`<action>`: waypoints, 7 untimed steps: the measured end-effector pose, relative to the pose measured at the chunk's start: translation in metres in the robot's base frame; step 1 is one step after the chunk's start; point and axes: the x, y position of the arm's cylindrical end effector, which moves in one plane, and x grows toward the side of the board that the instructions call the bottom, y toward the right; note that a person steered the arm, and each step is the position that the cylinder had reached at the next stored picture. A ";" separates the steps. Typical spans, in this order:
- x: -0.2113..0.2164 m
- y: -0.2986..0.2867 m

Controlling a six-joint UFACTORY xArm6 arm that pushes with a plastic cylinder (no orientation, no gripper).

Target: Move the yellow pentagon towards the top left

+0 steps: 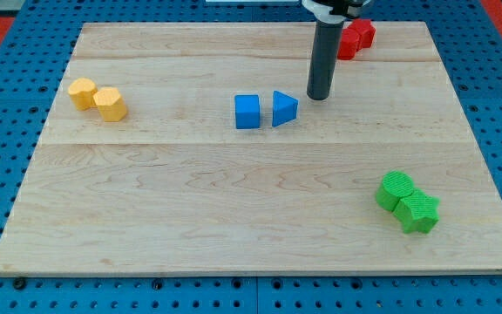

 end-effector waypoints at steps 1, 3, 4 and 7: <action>0.000 0.000; 0.000 0.034; -0.036 0.090; 0.104 0.022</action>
